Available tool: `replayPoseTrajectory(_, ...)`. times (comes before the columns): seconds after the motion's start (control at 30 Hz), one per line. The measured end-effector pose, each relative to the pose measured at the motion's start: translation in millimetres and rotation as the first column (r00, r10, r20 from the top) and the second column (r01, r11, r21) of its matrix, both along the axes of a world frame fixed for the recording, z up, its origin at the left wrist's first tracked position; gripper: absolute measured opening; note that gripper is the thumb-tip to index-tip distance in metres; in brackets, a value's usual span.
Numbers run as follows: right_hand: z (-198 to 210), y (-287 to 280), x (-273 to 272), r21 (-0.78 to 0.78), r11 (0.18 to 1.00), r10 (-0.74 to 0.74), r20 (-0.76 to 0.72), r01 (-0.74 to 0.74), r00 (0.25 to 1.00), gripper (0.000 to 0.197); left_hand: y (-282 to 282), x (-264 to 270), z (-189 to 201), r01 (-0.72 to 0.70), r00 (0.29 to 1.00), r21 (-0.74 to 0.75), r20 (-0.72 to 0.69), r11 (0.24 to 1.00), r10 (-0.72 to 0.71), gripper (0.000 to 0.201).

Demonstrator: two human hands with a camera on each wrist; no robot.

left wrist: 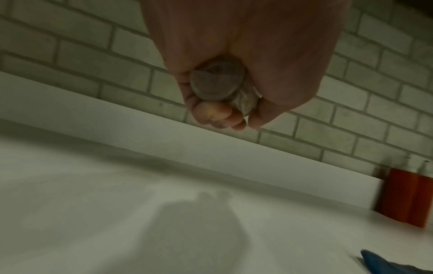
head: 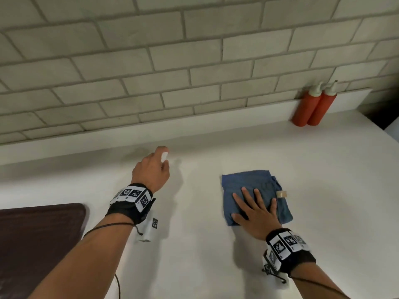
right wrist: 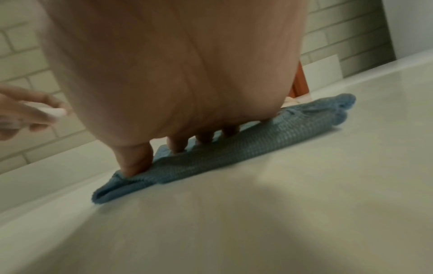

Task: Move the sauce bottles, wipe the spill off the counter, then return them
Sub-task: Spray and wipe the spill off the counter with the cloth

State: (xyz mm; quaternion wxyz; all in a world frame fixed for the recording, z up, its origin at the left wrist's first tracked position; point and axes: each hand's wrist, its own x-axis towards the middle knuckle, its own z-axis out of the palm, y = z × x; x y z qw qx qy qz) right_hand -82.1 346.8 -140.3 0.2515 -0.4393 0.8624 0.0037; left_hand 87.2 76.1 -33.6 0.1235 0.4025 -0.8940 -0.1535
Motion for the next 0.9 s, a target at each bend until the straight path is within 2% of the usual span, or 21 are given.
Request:
replayPoseTrajectory(0.1, 1, -47, -15, 0.017, 1.0, 0.001, 0.005, -0.001, 1.0, 0.066, -13, 19, 4, -0.088, 0.996, -0.006, -0.02, 0.996, 0.088, 0.033)
replayPoseTrajectory(0.47, 11, -177, 1, 0.095, 0.995, -0.018, 0.011, 0.017, 1.0, 0.067, -27, 112, 7, -0.188, 0.979, 0.072, -0.071, 0.98, 0.193, 0.039)
replayPoseTrajectory(0.6, 11, -220, 24, 0.099, 0.995, 0.02, 0.005, -0.02, 1.0, 0.066, -38, 150, 1, -0.267, 0.95, 0.123, -0.132, 0.956, 0.282, 0.042)
replayPoseTrajectory(0.73, 8, -260, 60, 0.07, 0.994, 0.088, 0.0, -0.088, 0.996, 0.065, -44, 183, -8, -0.287, 0.931, 0.19, -0.174, 0.939, 0.32, 0.046)
replayPoseTrajectory(0.9, -1, -270, 139, 0.019, 0.956, 0.293, -0.04, -0.293, 0.955, 0.065, -53, 211, -19, -0.289, 0.903, 0.269, -0.242, 0.919, 0.355, 0.047)
